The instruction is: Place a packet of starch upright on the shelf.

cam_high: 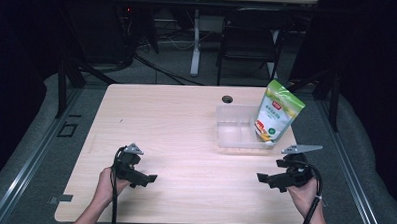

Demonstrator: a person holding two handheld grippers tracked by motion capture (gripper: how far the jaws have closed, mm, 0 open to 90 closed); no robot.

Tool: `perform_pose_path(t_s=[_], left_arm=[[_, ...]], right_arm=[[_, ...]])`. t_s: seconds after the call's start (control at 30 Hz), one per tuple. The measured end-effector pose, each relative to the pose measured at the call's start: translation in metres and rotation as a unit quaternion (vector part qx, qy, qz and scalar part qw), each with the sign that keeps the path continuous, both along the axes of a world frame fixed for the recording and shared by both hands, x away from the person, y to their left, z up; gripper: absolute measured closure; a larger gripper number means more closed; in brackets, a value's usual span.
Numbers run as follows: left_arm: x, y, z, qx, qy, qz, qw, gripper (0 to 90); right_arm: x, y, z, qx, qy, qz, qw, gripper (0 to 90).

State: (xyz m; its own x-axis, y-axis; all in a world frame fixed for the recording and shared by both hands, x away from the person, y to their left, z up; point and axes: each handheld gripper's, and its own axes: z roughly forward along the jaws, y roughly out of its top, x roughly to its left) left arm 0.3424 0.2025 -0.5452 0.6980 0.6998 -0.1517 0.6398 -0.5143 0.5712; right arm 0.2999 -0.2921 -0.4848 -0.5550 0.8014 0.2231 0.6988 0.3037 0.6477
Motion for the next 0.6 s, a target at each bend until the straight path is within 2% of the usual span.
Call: perform_pose_path(t_s=[0.23, 0.27, 0.3, 0.33, 0.4, 0.47, 0.53, 0.6], left_arm=[[0.000, 0.000, 0.000, 0.001, 0.001, 0.000, 1.0000, 0.4], [0.001, 0.000, -0.001, 0.000, 0.002, -0.001, 1.0000, 0.4], [0.001, 0.000, -0.001, 0.000, 0.002, -0.001, 1.0000, 0.4], [0.001, -0.001, -0.001, 0.000, 0.003, -0.001, 1.0000, 0.4], [0.001, -0.001, -0.001, 0.000, 0.002, -0.003, 1.0000, 0.4], [0.002, -0.002, -0.001, 0.001, 0.003, -0.007, 1.0000, 0.4], [0.004, -0.004, -0.001, 0.002, 0.004, -0.012, 0.9999, 0.4], [0.004, -0.005, -0.001, 0.002, 0.003, -0.013, 0.9999, 0.4]], right_arm=[[-0.008, 0.008, -0.021, -0.005, 0.016, 0.020, 0.9997, 0.4], [-0.011, 0.011, -0.028, -0.018, 0.015, 0.023, 0.9995, 0.3], [-0.011, 0.011, -0.028, -0.018, 0.015, 0.023, 0.9995, 0.3], [-0.014, 0.014, -0.035, -0.038, 0.013, 0.024, 0.9989, 0.0], [-0.015, 0.014, -0.038, -0.041, 0.014, 0.023, 0.9988, 0.0], [-0.017, 0.014, -0.043, -0.034, 0.025, 0.031, 0.9986, 0.0], [-0.018, 0.011, -0.046, -0.046, 0.008, 0.024, 0.9986, 0.0], [-0.018, 0.010, -0.046, -0.046, 0.013, 0.022, 0.9986, 0.0]])
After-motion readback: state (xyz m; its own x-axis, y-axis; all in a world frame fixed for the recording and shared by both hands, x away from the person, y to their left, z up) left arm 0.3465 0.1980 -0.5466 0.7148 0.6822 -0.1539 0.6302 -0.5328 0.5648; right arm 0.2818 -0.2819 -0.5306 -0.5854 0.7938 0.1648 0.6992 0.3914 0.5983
